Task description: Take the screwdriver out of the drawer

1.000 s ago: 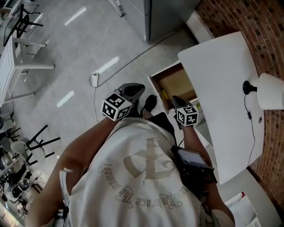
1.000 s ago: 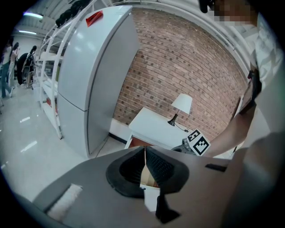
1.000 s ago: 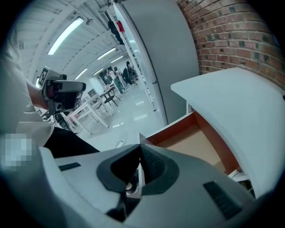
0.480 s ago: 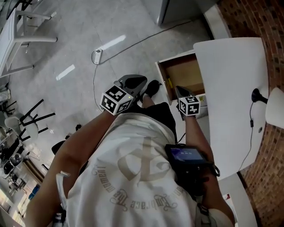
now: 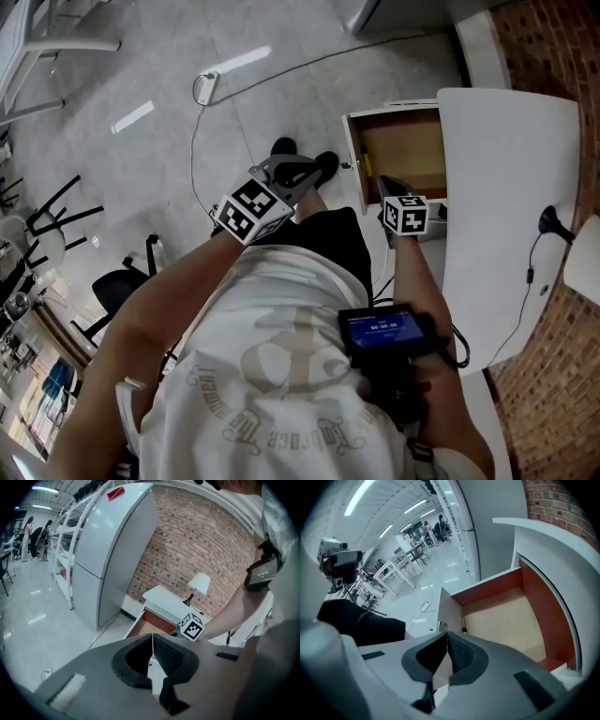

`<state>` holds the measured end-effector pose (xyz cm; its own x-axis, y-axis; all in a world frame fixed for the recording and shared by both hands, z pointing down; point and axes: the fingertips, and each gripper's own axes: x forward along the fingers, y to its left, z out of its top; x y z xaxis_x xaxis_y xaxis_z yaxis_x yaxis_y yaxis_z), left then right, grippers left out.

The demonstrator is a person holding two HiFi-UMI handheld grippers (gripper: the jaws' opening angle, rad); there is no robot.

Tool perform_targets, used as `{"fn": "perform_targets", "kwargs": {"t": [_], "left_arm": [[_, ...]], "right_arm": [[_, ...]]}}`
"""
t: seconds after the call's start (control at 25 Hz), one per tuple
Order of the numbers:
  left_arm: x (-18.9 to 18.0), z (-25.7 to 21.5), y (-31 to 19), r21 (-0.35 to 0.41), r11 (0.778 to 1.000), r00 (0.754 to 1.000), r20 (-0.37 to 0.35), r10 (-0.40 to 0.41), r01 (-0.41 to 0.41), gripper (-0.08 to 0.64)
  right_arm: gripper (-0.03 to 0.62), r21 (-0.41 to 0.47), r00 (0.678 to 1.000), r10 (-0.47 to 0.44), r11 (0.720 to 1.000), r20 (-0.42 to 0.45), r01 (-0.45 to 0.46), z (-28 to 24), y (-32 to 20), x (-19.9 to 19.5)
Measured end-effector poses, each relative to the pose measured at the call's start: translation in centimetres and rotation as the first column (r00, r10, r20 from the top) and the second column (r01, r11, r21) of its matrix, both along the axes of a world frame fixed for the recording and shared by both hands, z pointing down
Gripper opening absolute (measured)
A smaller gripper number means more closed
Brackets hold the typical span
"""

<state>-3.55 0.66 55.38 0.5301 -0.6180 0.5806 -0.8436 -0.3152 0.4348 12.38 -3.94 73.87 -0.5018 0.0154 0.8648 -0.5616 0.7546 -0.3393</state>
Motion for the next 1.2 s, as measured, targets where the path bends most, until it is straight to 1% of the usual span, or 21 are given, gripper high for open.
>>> {"fn": "perform_targets", "kwargs": {"t": [0.24, 0.48, 0.76, 0.92, 1.08, 1.2], "left_arm": [[-0.1, 2.1, 1.1, -0.025, 0.999, 0.999, -0.020, -0.039, 0.039, 0.012], [-0.5, 3.9, 1.6, -0.048, 0.997, 0.998, -0.041, -0.056, 0.054, 0.012], [-1.5, 5.9, 1.0, -0.058, 0.992, 0.991, -0.056, -0.120, 0.116, 0.012], [-1.2, 6.9, 1.0, -0.067, 0.989, 0.988, -0.073, -0.139, 0.134, 0.012], [-0.9, 7.8, 1.3, -0.077, 0.987, 0.984, -0.097, -0.150, 0.143, 0.012], [-0.9, 8.7, 1.5, -0.091, 0.983, 0.980, -0.107, -0.166, 0.157, 0.012]], "right_arm": [[0.006, -0.033, 0.999, -0.040, 0.999, -0.034, 0.039, 2.8, 0.6, -0.3], [0.008, -0.026, 0.998, -0.057, 0.998, -0.040, 0.056, 4.7, -0.1, -1.1], [0.008, -0.035, 0.995, -0.077, 0.997, -0.060, 0.075, 7.5, -1.0, -1.0], [0.008, -0.044, 0.991, -0.111, 0.993, -0.068, 0.108, 9.2, -1.3, -1.4], [0.009, -0.047, 0.983, -0.164, 0.986, -0.083, 0.161, 11.0, -1.4, -1.7], [0.009, -0.066, 0.978, -0.187, 0.981, -0.096, 0.182, 12.4, -1.5, -1.7]]}}
